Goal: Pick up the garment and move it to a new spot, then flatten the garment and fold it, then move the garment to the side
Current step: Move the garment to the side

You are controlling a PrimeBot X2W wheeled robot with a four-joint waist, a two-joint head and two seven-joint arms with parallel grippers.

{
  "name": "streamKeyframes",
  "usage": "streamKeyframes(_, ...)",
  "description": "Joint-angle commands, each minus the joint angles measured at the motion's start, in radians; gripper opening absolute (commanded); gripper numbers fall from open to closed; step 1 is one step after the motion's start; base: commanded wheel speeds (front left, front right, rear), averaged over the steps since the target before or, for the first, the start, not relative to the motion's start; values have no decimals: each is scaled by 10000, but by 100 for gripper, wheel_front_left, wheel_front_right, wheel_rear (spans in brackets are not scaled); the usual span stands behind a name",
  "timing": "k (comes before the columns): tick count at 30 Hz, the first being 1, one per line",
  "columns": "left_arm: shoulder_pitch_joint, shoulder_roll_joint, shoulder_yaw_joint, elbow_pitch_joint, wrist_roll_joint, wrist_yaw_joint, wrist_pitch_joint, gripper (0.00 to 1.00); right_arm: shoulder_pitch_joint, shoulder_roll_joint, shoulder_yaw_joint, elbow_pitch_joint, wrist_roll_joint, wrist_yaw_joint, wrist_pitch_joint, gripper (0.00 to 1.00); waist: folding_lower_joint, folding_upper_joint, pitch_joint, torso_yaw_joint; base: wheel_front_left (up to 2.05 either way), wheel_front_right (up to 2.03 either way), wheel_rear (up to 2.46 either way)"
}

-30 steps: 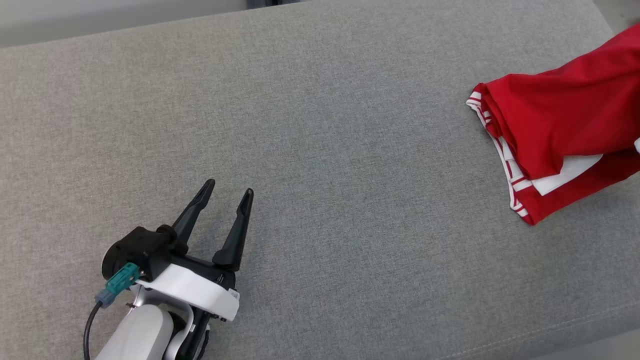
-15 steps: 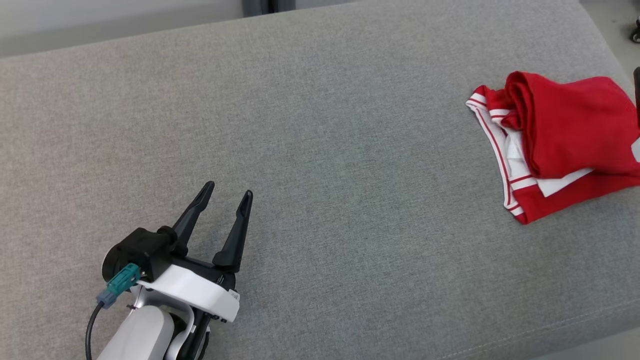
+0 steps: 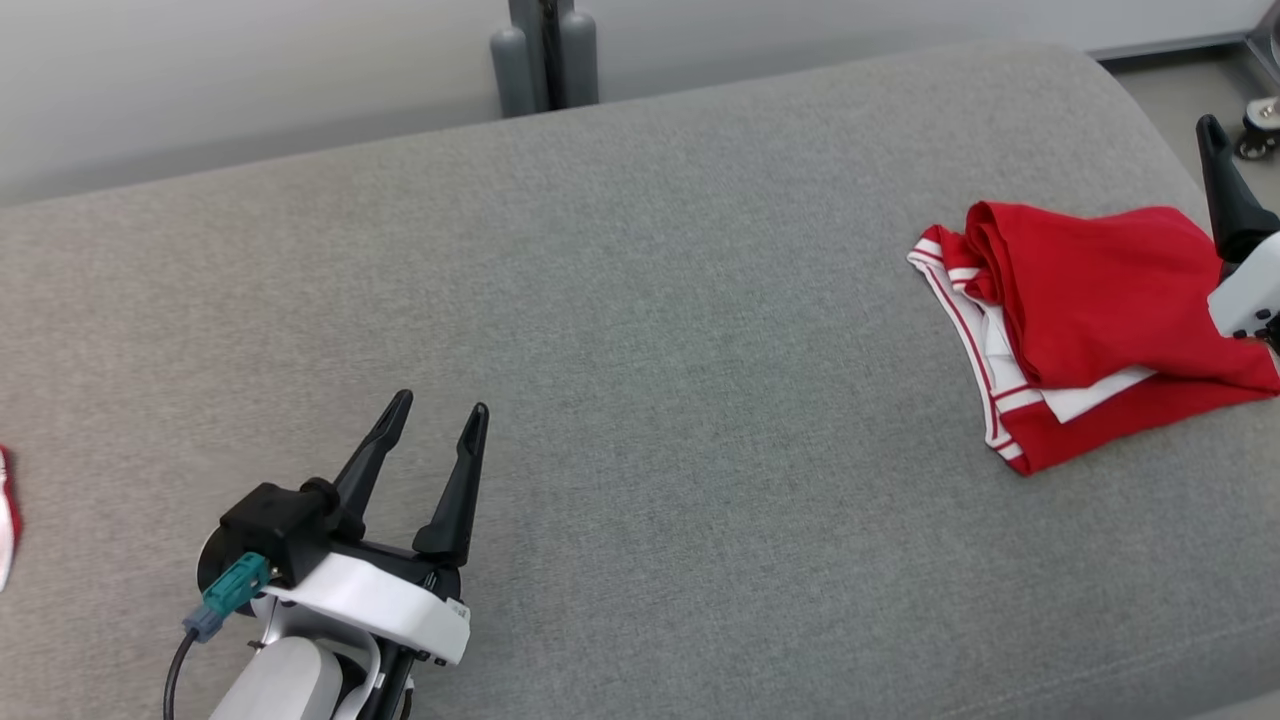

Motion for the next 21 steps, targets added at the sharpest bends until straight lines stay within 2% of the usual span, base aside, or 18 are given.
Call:
streamKeyframes(1,87,32,86,15,-41,51,-59,100,359,-155,-96,-438,11,-1,-82,100,0,0,-302,217,0,0,0)
streamKeyframes(5,324,7,252,35,-97,135,-100,100,1222,-588,-743,-1749,-109,-1,-109,100,0,0,-680,592,0,0,0)
streamKeyframes(10,536,-43,485,-17,-161,212,-148,100,3235,-800,-2506,-3444,-569,-1,-106,100,0,0,-1043,1256,0,0,0)
streamKeyframes(16,789,-57,801,-127,-163,310,-168,100,5756,-45,-4734,-5172,-1787,-1,-108,100,0,0,-1271,2030,0,0,0)
streamKeyframes(20,903,-141,1008,-210,-71,379,-175,100,6959,650,-5549,-6141,-2725,1,-111,100,0,0,-1422,2487,0,0,0)
streamKeyframes(21,903,-141,1008,-210,-71,379,-175,100,6959,650,-5549,-6141,-2725,1,-111,100,0,0,-1422,2487,0,0,0)
